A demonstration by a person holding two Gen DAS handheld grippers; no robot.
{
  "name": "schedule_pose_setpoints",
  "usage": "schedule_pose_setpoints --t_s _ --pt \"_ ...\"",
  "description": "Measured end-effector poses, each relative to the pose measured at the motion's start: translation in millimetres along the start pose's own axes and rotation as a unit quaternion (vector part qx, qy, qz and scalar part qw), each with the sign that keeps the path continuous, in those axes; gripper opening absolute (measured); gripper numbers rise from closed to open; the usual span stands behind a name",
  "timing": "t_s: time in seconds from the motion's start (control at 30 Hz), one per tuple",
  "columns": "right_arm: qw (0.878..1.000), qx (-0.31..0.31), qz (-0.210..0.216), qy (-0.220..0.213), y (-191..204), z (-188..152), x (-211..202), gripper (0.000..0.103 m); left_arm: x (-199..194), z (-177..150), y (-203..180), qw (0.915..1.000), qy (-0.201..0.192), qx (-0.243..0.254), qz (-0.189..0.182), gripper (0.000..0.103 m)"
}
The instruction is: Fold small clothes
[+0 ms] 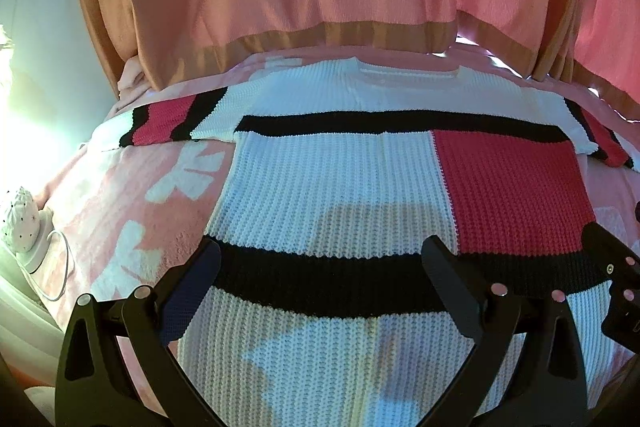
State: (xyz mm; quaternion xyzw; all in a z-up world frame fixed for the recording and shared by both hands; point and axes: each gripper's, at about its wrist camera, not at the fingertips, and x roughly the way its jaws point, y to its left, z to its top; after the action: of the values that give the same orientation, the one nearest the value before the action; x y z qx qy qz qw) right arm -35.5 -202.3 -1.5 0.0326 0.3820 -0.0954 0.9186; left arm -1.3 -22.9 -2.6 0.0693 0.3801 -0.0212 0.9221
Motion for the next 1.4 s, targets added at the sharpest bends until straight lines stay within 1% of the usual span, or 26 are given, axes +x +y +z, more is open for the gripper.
schedule_pose_setpoints --t_s 0.23,0.53,0.8,1.4 --pt "1.0 0.002 0.004 0.001 4 1 1 0.098 1 -1 -1 1.0 0.002 -0.002 -0.001 0.098" --pt "1.0 -0.001 0.006 0.001 8 1 3 0.098 1 -3 -10 1.0 0.001 0.008 -0.004 0.098" --pt "1.0 -0.003 0.006 0.003 12 1 4 0.098 1 -2 -7 1.0 0.001 0.001 -0.003 0.098" --pt "1.0 -0.003 0.008 0.005 12 0 6 0.098 1 -4 -7 1.0 0.001 0.002 -0.004 0.098"
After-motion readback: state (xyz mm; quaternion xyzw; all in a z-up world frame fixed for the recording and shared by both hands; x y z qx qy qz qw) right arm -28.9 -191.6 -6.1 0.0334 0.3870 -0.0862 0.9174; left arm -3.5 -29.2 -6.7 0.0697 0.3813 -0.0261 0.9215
